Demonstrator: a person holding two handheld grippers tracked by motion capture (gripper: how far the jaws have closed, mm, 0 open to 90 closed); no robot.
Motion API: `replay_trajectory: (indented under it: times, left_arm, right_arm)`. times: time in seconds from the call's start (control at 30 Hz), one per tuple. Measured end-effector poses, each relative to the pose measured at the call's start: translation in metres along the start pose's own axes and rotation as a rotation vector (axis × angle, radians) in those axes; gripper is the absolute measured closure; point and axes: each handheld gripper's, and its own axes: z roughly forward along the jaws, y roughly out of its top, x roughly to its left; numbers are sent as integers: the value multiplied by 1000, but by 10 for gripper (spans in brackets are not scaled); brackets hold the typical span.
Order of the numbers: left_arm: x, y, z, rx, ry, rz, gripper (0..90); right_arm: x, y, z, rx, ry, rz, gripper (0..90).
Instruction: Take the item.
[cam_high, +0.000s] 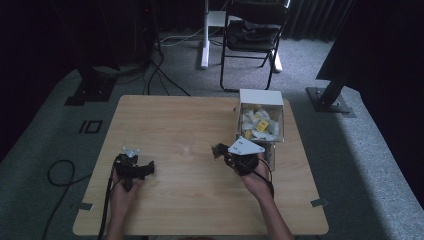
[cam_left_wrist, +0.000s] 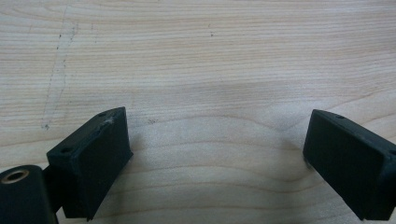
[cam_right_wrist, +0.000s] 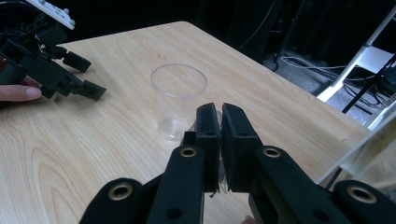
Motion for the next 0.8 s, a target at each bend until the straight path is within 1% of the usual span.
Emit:
replay_trajectory:
  times: [0.47,0.8]
  left_arm:
    - [0,0,0,0,0,0,78]
    - [0,0,0,0,0,0,78]
  right_arm:
    - [3,9,11,-2,11,14,863]
    - [7,15,20,-1,23,13,863]
